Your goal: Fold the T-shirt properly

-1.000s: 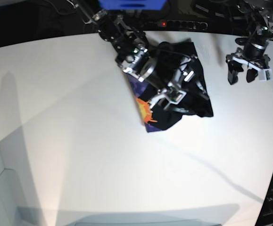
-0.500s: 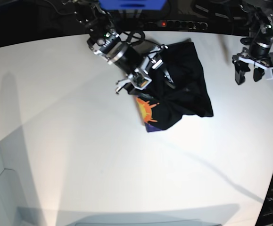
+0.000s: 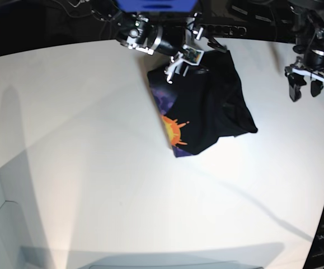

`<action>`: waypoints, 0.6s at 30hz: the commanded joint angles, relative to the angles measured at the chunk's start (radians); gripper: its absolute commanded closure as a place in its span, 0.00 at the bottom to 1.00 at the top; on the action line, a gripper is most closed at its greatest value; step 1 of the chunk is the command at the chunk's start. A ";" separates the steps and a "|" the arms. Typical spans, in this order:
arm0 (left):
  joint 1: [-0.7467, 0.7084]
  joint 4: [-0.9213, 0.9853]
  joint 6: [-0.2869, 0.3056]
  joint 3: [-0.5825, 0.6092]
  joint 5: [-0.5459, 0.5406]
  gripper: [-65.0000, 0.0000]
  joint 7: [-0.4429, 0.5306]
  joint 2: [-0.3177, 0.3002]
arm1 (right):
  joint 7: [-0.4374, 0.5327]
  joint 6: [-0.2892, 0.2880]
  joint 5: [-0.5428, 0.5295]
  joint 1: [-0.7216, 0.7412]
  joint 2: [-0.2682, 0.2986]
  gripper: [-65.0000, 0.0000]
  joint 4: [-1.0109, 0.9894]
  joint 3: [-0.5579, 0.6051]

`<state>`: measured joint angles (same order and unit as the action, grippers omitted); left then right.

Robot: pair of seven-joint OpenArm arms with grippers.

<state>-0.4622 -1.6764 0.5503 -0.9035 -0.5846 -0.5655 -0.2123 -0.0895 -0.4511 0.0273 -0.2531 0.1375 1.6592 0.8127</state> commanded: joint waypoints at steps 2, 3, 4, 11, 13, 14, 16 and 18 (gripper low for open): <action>-0.005 -0.034 0.004 -0.047 -0.015 0.30 0.025 -0.014 | 0.040 -0.005 -0.005 -0.015 -0.011 0.45 0.065 -0.002; -0.005 -0.041 0.004 -0.055 -0.015 0.30 0.025 -0.012 | 0.040 -0.005 -0.005 -0.019 -0.011 0.45 0.085 -0.017; -0.005 -0.049 0.004 -0.061 -0.015 0.30 0.025 -0.011 | 0.040 -0.005 -0.005 -0.021 -0.014 0.45 0.105 -0.031; -0.027 -0.193 0.004 -0.053 -0.016 0.30 0.023 0.063 | 0.030 -0.005 -0.007 -0.012 -0.059 0.45 0.126 -0.098; -0.033 -0.245 0.004 -0.035 -0.016 0.30 0.015 0.098 | 0.030 -0.005 -0.007 -0.012 -0.065 0.45 0.126 -0.135; -0.033 -0.270 0.004 -0.015 -0.016 0.30 -0.004 0.113 | 0.030 -0.004 -0.007 -0.012 -0.066 0.45 0.126 -0.160; -0.033 -0.310 0.004 0.017 -0.016 0.30 -0.064 0.139 | 0.032 -0.004 -0.007 -0.013 -0.066 0.45 0.131 -0.215; -0.031 -0.321 0.004 0.056 -0.016 0.30 -0.118 0.175 | 0.030 -0.004 -0.007 -0.013 -0.066 0.45 0.131 -0.281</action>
<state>-0.4839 -1.9827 0.5537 -0.8406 -0.5877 -0.6964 -0.0296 -0.0914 -0.4511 0.0303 -0.2718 0.0795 1.7691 0.5259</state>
